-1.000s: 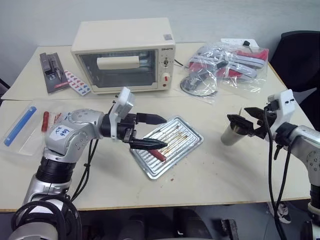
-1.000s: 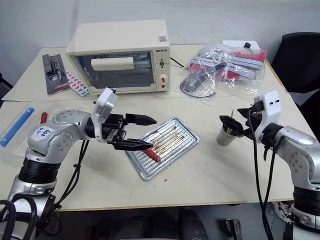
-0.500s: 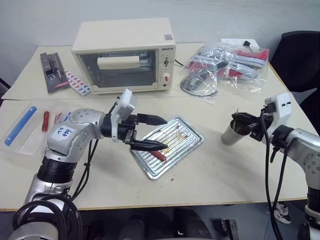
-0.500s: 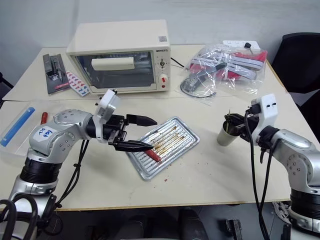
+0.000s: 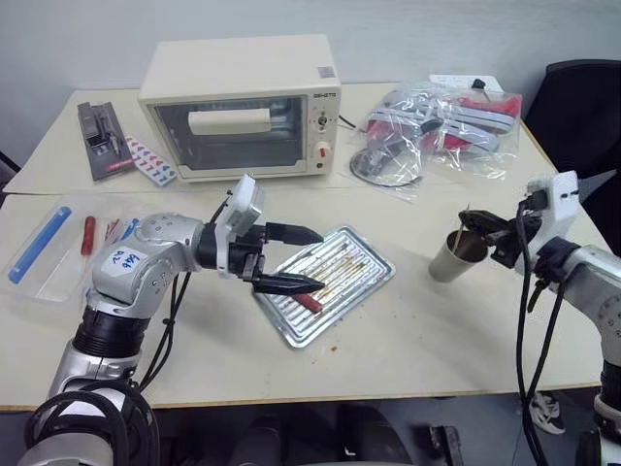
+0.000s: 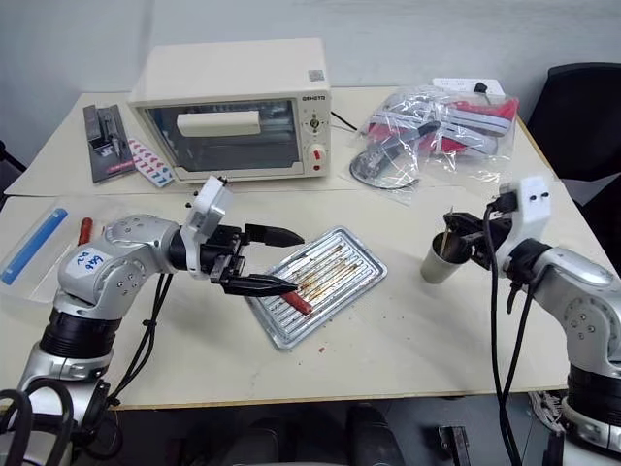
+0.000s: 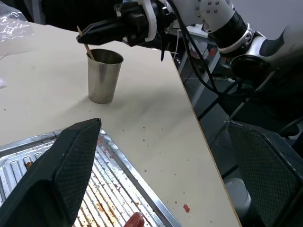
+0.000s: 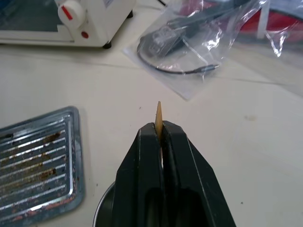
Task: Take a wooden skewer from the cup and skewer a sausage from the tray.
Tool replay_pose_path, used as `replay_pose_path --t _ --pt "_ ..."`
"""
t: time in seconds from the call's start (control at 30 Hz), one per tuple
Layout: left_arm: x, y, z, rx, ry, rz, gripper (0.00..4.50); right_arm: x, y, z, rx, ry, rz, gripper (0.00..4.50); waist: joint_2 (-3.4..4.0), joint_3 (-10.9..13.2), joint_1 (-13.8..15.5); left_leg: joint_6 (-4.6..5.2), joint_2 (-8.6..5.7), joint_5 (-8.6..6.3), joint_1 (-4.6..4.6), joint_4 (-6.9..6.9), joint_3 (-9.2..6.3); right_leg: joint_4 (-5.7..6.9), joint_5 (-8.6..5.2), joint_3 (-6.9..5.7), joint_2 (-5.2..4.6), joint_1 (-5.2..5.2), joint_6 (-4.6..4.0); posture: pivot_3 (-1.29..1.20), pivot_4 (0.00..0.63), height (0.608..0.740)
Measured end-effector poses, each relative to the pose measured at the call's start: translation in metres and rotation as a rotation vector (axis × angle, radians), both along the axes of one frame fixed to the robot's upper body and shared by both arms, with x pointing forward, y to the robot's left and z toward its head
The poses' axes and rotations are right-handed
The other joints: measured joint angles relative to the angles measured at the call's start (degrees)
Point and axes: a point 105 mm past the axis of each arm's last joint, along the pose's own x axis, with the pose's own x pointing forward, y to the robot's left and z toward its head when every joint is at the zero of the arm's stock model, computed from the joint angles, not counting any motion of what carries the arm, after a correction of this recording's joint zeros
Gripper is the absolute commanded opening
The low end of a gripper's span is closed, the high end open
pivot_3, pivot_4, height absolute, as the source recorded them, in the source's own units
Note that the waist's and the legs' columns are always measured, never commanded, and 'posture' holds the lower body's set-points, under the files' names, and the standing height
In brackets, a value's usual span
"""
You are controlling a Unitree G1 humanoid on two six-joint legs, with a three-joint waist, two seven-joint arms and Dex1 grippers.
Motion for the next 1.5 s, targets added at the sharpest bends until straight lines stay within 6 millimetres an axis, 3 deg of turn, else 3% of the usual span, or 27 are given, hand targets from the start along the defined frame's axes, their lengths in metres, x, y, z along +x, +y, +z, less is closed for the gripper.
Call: replay_pose_path --t 0.23,0.37,0.53,0.7,1.0,1.1,1.3,1.5 --pt "0.011 0.020 -0.012 -0.027 0.016 0.183 4.50 -0.005 0.006 0.074 0.083 -0.155 -0.034 0.02 0.01 -0.01 -0.11 -0.03 0.00 0.02 -0.06 -0.01 0.03 0.04 0.00 0.04 -0.01 -0.11 0.00 0.00 0.150 0.740" --pt "0.016 0.021 -0.006 -0.074 -0.017 0.269 4.50 0.001 0.021 0.094 0.266 -0.160 -0.023 0.02 -0.02 -0.03 -0.07 -0.04 0.01 0.03 -0.06 0.00 0.02 0.05 0.00 0.03 -0.02 -0.11 0.00 0.00 0.150 0.740" --pt "0.026 0.003 -0.004 -0.150 -0.037 0.328 4.50 0.015 0.055 0.075 0.453 -0.031 0.018 0.02 -0.02 -0.04 0.03 -0.01 -0.02 0.05 -0.22 0.05 0.00 0.28 0.01 -0.03 -0.06 -0.21 0.00 0.00 0.150 0.740" --pt "0.040 -0.026 0.012 -0.232 -0.105 0.349 4.50 0.019 0.085 0.063 0.607 0.066 0.050 0.02 0.00 -0.06 -0.41 -0.01 -0.04 0.06 -0.31 0.21 0.02 0.43 0.01 -0.05 -0.07 -0.29 0.01 0.00 0.150 0.740" --pt "0.049 -0.041 0.002 -0.258 -0.098 0.390 4.50 0.018 0.098 0.059 0.779 0.166 0.033 0.02 0.01 -0.06 -1.69 -0.01 -0.02 0.06 -0.31 0.19 0.00 0.47 0.01 -0.07 -0.05 -0.29 0.01 0.00 0.150 0.740" --pt "0.051 -0.044 0.003 -0.279 -0.107 0.414 4.02 0.018 0.103 0.053 0.810 0.206 0.026 0.00 0.01 -0.06 -1.68 0.00 -0.02 0.06 -0.31 0.19 0.01 0.47 0.01 -0.05 -0.05 -0.29 0.01 0.00 0.150 0.740" --pt "0.052 -0.052 0.006 -0.321 -0.109 0.430 2.62 0.018 0.111 0.055 0.853 0.222 0.030 0.00 0.01 -0.06 -1.57 0.00 -0.03 0.06 -0.32 0.21 0.01 0.46 0.01 -0.05 -0.05 -0.29 0.01 0.00 0.150 0.740" --pt "0.052 -0.061 0.007 -0.335 -0.117 0.445 2.62 0.019 0.114 0.058 0.892 0.230 0.028 0.00 0.01 -0.06 -1.53 0.01 -0.03 0.06 -0.32 0.21 0.02 0.45 0.01 -0.04 -0.05 -0.28 0.01 0.00 0.150 0.740"
